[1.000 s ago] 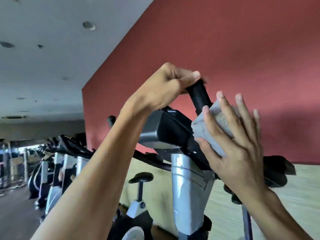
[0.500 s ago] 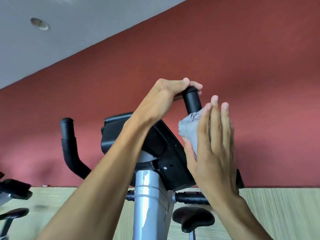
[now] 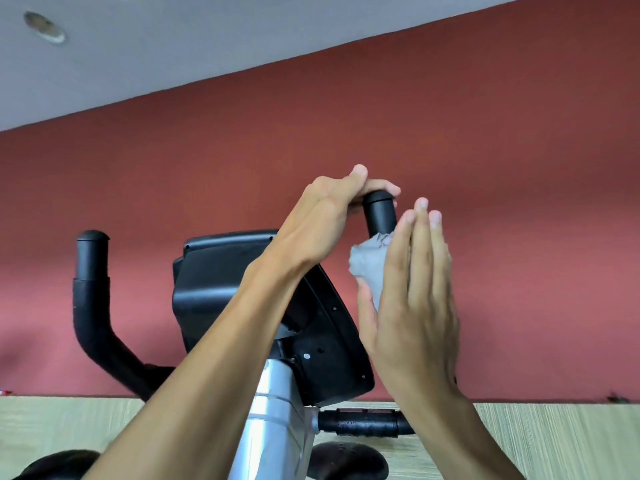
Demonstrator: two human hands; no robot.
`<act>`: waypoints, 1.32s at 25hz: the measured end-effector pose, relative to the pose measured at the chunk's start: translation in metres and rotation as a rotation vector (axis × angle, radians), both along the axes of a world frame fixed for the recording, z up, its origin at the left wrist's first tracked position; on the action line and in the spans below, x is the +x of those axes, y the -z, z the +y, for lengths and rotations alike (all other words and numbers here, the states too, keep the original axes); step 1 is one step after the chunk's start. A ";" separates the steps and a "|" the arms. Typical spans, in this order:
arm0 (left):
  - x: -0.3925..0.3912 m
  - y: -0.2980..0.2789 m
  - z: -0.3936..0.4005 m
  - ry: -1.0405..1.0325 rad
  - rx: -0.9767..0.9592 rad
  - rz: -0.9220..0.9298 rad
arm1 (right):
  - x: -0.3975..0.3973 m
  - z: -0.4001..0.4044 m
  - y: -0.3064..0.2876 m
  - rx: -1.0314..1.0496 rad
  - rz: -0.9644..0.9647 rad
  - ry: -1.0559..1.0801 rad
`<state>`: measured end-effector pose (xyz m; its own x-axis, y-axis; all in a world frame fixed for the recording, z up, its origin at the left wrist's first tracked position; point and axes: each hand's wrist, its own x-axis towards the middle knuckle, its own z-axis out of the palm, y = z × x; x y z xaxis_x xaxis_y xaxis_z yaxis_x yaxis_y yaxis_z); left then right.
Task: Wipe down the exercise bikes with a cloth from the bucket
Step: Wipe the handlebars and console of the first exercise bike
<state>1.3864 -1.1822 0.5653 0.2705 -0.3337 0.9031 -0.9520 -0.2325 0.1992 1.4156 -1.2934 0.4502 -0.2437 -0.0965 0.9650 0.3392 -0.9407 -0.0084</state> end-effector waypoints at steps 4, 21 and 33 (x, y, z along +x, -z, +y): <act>0.001 0.003 -0.001 0.014 -0.008 -0.006 | -0.011 0.009 -0.037 0.046 -0.029 0.015; 0.015 0.007 -0.004 -0.046 -0.080 -0.105 | 0.004 -0.002 0.002 -0.035 -0.041 0.052; 0.023 0.014 -0.008 -0.015 -0.109 -0.128 | 0.002 -0.003 0.001 -0.043 0.024 -0.068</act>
<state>1.4099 -1.1903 0.5511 0.1547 -0.2287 0.9611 -0.9678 -0.2306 0.1009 1.4174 -1.2968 0.4493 -0.2146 -0.0707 0.9741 0.4022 -0.9153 0.0222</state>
